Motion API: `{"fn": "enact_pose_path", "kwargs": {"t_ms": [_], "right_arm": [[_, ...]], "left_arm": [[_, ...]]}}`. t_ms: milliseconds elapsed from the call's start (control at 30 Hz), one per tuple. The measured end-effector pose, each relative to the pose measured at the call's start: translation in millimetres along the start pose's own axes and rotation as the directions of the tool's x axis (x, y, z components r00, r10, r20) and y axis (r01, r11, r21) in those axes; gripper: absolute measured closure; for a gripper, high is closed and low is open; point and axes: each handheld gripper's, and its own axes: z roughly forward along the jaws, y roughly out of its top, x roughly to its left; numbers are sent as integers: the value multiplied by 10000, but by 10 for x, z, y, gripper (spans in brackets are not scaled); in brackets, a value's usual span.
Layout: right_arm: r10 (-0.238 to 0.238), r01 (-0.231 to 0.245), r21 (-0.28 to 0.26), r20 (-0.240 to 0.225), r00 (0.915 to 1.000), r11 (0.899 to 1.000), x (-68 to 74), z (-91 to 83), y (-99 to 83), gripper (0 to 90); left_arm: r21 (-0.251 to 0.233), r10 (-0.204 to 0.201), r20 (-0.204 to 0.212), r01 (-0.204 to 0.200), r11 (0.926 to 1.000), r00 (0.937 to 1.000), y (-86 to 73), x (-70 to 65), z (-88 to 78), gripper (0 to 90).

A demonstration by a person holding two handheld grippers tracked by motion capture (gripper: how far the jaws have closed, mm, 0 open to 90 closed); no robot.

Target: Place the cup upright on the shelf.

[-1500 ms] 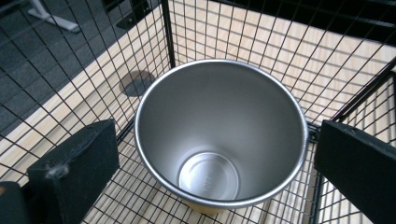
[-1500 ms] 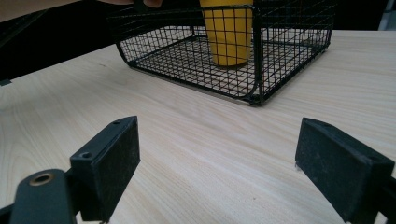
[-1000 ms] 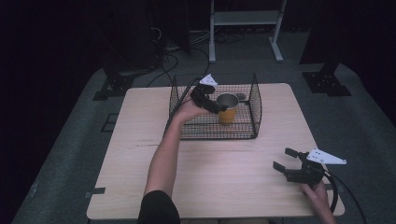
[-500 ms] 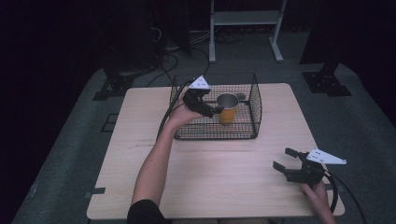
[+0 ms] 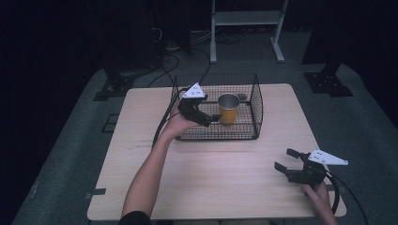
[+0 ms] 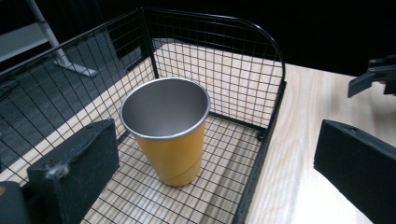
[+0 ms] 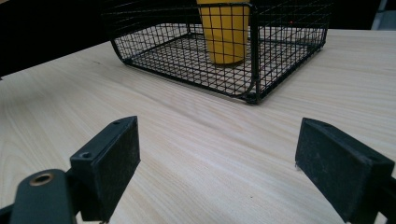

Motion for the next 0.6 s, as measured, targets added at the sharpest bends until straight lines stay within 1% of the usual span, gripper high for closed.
{"fn": "enact_pose_path", "kwargs": {"t_ms": [300, 533, 567, 600], "right_arm": [[18, -18, -3, 16, 10000, 10000, -1, -1, 0, 129], [19, -19, 1, 21, 10000, 10000, 0, 0, 0, 129], [21, -21, -2, 21, 10000, 10000, 0, 0, 0, 129], [21, -21, -2, 21, 10000, 10000, 0, 0, 0, 129]], "left_arm": [[-259, -37, -23, 36, 9997, 10000, -94, -112, -134, 0], [-312, -50, -72, 48, 9995, 10000, -149, -180, -198, 0], [-327, -52, -109, 48, 9995, 9999, -183, -221, -233, 0], [-327, -52, -109, 48, 9995, 9999, -183, -221, -233, 0]]}}
